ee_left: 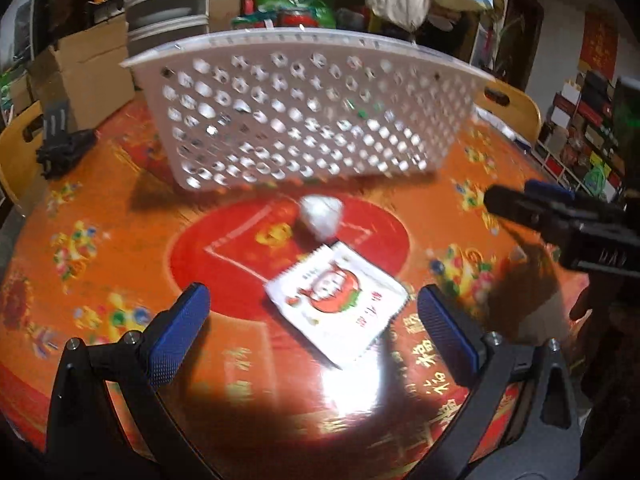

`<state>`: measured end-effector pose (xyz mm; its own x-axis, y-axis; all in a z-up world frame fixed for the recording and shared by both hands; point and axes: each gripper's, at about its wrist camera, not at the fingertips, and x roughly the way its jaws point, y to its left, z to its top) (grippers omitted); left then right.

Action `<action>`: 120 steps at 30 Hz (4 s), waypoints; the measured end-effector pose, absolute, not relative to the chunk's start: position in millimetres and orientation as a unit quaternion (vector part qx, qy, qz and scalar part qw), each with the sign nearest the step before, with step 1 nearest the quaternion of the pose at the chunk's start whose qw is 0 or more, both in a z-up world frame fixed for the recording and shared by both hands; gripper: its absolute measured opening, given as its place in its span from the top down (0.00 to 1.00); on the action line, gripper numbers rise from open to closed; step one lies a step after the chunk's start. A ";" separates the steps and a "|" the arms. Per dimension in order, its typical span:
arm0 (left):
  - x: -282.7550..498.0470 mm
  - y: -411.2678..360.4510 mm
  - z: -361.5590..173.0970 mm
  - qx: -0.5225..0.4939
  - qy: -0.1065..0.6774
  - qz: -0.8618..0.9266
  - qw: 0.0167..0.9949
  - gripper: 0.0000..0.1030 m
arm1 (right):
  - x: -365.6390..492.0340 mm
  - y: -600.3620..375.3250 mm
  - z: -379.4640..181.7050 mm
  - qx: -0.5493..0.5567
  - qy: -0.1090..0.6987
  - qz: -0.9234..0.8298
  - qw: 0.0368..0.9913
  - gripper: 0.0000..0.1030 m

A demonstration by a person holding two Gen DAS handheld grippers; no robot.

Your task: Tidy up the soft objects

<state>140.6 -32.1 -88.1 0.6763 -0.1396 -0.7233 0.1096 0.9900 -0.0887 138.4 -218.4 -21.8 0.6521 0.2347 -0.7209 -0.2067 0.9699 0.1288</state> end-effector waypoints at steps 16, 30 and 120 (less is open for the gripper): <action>155.5 -42.1 -95.6 0.001 0.403 -0.047 0.914 0.53 | 144.2 -208.0 -24.6 0.010 0.410 0.129 0.903 0.00; 150.9 49.5 -89.8 -0.036 0.402 -0.004 0.915 0.82 | 162.4 -106.1 -45.5 -0.029 0.448 0.206 0.869 0.03; 156.0 30.2 78.1 -0.017 0.297 -0.068 0.952 0.97 | 142.6 -168.3 99.7 -0.041 0.329 0.208 0.920 0.74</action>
